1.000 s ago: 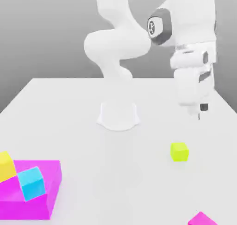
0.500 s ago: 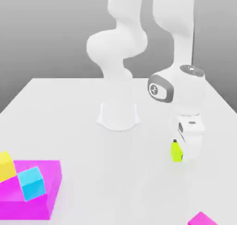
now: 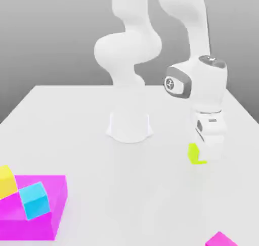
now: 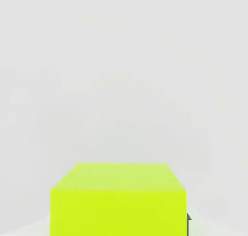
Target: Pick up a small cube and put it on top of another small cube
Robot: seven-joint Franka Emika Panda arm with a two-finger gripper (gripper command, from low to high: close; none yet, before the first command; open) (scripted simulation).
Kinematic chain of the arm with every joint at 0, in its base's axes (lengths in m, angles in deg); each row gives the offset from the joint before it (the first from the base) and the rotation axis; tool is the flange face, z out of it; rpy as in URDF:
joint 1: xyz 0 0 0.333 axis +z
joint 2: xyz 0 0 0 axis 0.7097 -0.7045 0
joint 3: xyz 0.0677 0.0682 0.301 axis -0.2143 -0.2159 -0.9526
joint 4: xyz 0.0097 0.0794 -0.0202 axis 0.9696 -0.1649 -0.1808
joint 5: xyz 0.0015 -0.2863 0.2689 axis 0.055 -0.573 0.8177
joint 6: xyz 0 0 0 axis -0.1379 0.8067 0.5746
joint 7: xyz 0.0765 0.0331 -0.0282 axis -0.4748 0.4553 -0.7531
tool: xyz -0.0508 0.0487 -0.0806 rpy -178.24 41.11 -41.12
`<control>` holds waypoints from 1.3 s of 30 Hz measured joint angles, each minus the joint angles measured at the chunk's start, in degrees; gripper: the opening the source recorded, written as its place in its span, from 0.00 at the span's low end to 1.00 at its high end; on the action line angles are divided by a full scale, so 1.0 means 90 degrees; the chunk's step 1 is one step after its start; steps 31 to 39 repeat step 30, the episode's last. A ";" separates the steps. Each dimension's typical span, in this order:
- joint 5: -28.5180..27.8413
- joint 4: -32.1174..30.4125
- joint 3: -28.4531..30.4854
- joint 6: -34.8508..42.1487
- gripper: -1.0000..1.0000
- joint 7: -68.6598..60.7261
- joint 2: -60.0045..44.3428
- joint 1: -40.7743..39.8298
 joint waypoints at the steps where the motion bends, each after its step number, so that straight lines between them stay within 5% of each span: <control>1: -0.0054 0.0180 0.0020 0.0131 0.00 0.0202 -0.0050 -0.0105; 20: 0.0346 0.4509 0.1061 0.2381 0.00 0.3688 -0.2146 -0.1039; 24: 0.0601 0.4926 0.1097 0.2072 0.00 0.3845 -0.2879 -0.1175; 25: 0.0654 0.4954 0.1061 0.1878 1.00 0.3818 -0.3102 -0.1206; 39: 0.0654 0.4954 0.1061 0.1878 1.00 0.3818 -0.3102 -0.1206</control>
